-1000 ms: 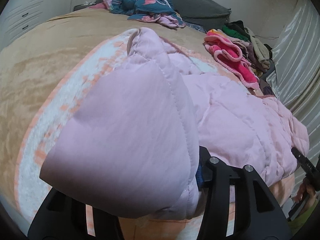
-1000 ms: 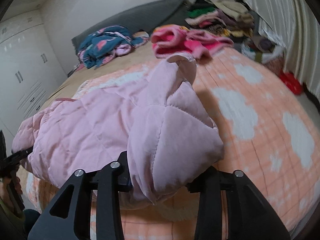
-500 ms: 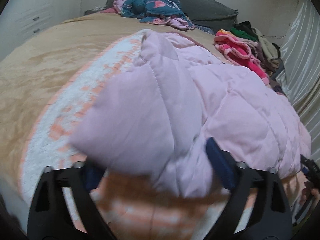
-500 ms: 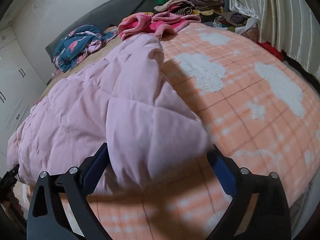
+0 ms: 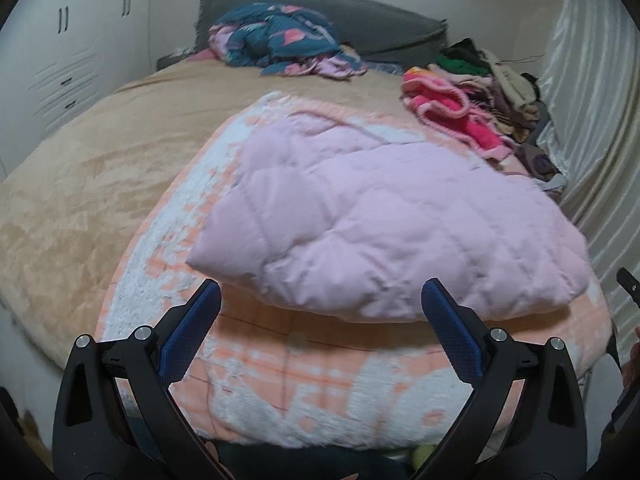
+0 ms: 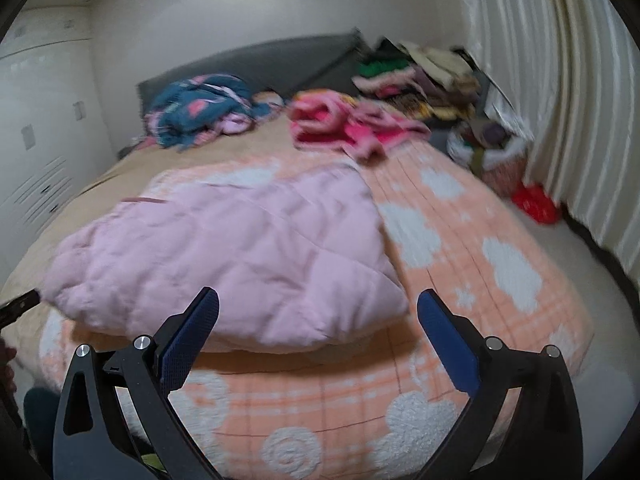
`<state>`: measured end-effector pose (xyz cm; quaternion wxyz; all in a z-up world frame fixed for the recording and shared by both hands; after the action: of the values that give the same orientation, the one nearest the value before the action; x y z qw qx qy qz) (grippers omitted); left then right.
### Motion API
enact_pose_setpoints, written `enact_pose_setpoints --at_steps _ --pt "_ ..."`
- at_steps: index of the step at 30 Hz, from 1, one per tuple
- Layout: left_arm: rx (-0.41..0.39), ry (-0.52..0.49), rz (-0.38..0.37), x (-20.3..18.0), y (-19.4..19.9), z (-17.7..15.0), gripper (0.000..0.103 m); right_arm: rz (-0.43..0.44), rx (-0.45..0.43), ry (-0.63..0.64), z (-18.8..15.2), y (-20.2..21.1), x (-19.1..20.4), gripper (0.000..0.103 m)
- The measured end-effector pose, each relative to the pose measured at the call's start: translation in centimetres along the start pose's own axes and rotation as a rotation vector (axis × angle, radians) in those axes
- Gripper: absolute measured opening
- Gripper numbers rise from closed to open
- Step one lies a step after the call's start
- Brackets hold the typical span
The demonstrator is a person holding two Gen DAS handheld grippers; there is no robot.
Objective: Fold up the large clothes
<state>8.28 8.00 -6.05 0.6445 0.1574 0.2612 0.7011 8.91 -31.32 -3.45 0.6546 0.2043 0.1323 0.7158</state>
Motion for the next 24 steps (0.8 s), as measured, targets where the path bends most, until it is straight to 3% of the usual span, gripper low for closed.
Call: enact_pose_setpoints --at_steps 4,9,16,24 --pt "-0.034 -0.025 -0.021 -2.2 2.1 0.7 0.094 0.057 -0.058 0.067 1.5 3.3 3.1 0.099" --pt "-0.052 -0.041 -0.059 -4.4 4.0 0.5 0.094 0.102 -0.048 0.096 1.5 5.6 6.1 0.099" --pt "-0.041 -0.054 -0.096 -6.5 5.2 -1.5 0.094 0.110 0.007 0.126 -2.0 7.2 9.5 0.099" --pt "-0.028 -0.104 -0.117 -7.9 5.7 -3.1 0.094 0.087 0.084 0.086 -6.0 6.6 9.4 0.099"
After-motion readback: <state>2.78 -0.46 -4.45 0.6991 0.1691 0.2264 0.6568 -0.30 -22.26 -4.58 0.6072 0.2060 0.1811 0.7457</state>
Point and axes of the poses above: each gripper's, at about its wrist camera, not at the fingertips, and y roughly against the way its jaws point, x to its left, z to its top, the point moved 8 cm from there along -y, roughly the way its jaws point, and after that the axes turned 7 degrees about -x, right-handed, at the moved point
